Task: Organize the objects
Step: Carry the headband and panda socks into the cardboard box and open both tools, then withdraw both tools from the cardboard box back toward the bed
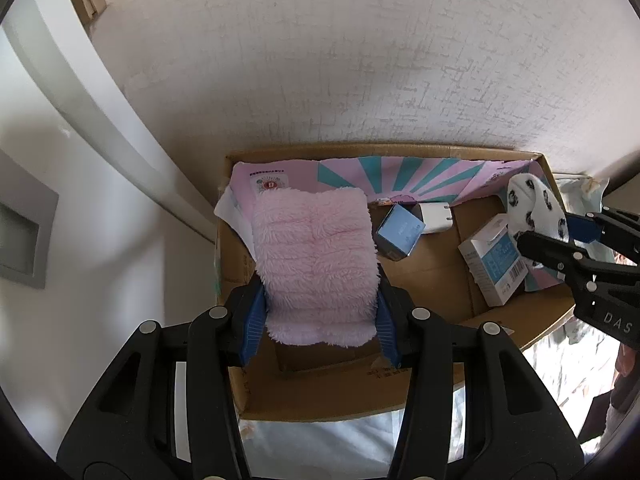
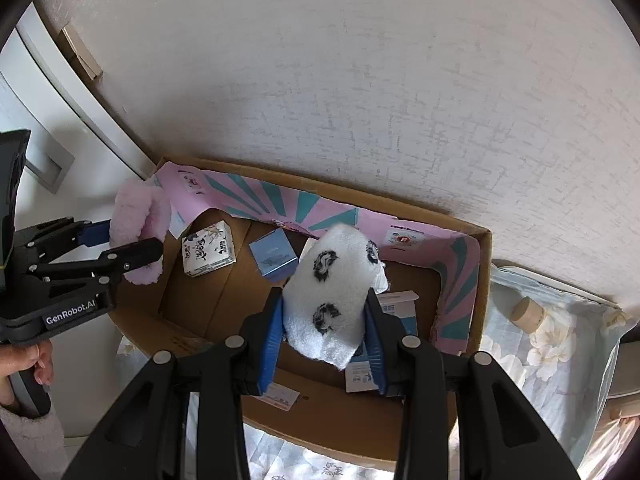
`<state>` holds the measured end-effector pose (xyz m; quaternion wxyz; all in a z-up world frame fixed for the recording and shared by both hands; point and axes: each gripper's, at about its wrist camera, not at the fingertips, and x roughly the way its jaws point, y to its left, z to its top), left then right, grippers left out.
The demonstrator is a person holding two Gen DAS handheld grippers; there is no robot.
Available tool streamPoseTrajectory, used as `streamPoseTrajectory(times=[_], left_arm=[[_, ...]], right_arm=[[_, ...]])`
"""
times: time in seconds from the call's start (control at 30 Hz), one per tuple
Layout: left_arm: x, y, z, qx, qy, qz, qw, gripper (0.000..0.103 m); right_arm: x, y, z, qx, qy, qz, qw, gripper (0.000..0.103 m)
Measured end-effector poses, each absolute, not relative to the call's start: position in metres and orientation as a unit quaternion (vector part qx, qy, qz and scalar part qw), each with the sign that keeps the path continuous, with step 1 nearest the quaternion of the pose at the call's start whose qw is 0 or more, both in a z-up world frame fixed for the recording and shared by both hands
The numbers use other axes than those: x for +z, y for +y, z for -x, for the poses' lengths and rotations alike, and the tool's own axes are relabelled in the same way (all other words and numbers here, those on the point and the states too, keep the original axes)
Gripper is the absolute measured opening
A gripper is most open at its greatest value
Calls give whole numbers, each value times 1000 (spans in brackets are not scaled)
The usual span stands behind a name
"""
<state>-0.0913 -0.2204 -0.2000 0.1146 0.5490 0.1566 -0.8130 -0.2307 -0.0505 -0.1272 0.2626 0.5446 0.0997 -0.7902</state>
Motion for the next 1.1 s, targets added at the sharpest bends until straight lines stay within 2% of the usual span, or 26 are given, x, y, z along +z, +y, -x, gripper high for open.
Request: streamPoseTrajectory(times=[0.03, 0.1, 0.17, 0.23, 0.27, 0.3, 0.53, 1.1], left_arm=[[-200, -221, 92, -813, 156, -549, 119, 44], [-200, -222, 94, -810, 157, -551, 122, 52], [-199, -220, 96, -814, 161, -546, 115, 102], [-198, -218, 95, -822, 166, -535, 105, 103], [-198, -217, 96, -821, 167, -536, 103, 103], [-199, -216, 98, -821, 164, -536, 104, 103], [-205, -210, 101, -820, 159, -539, 105, 103], [-172, -218, 85, -834, 142, -519, 120, 103]], right_arm=[[-128, -52, 231, -789, 99, -546, 264, 35], [-128, -53, 231, -784, 97, -553, 267, 35], [-124, -50, 230, -785, 88, -549, 272, 40], [-121, -50, 229, -788, 89, -547, 270, 53], [-121, -50, 229, -788, 95, -548, 265, 75], [-121, -49, 229, -788, 101, -548, 262, 89], [-120, -40, 223, -789, 103, -546, 261, 89], [-118, -43, 223, -777, 88, -564, 264, 89]])
